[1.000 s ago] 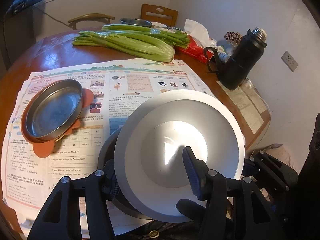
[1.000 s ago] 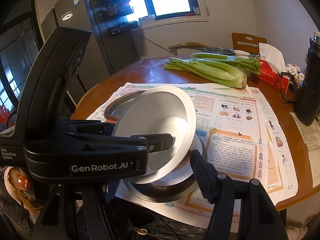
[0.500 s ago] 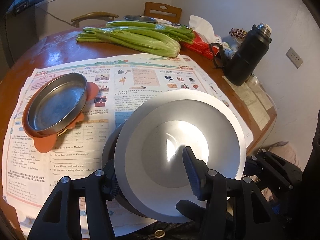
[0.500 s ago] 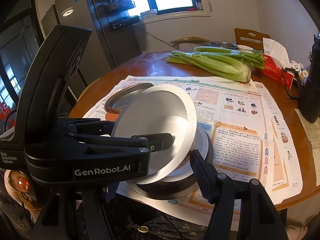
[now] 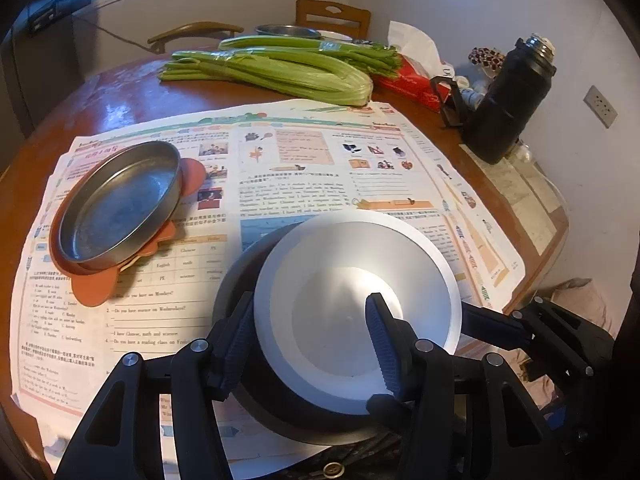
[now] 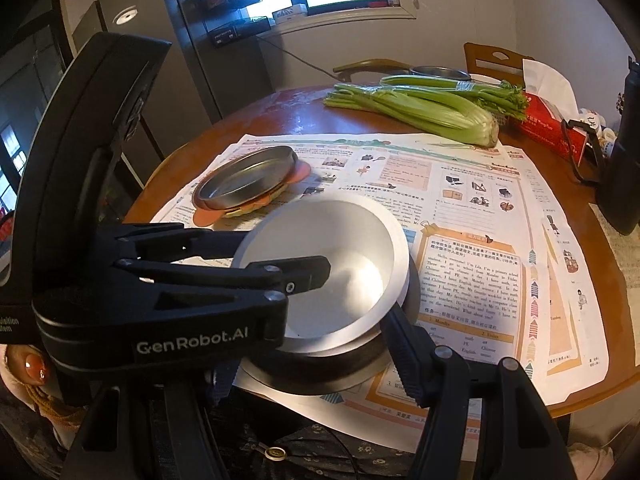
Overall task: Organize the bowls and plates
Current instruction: 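Lower the second paper bowl into the first and open the left gripper, then grasp the rim of the steel bowl holding the paper bowls with the left gripper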
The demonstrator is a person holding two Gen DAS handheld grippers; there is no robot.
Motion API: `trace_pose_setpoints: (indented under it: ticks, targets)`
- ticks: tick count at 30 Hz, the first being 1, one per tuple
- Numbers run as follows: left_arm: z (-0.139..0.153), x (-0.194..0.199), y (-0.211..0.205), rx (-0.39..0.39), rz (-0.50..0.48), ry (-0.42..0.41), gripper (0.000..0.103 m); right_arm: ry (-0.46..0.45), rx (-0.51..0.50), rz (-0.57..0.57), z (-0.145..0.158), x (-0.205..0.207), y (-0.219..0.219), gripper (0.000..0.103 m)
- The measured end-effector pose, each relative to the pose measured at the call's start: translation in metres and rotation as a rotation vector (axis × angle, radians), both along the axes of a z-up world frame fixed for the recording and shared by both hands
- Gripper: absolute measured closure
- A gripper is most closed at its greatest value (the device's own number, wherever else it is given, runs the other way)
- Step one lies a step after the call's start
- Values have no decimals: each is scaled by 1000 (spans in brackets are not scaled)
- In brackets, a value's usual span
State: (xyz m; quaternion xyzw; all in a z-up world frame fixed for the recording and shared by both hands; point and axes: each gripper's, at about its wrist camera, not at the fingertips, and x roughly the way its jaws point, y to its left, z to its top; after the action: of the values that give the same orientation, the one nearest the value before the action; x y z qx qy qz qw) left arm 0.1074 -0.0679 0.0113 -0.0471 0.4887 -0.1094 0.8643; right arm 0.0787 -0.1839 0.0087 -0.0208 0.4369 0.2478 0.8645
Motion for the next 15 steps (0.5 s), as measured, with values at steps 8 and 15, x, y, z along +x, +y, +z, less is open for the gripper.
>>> trace_pose_setpoints:
  ticks: [8, 15]
  targets:
    - [8, -3, 10, -13, 16, -18, 46, 0, 9, -28, 4, 2, -11, 37]
    - [11, -7, 25, -34, 59, -25, 46, -20, 68, -70, 17, 2, -31, 37]
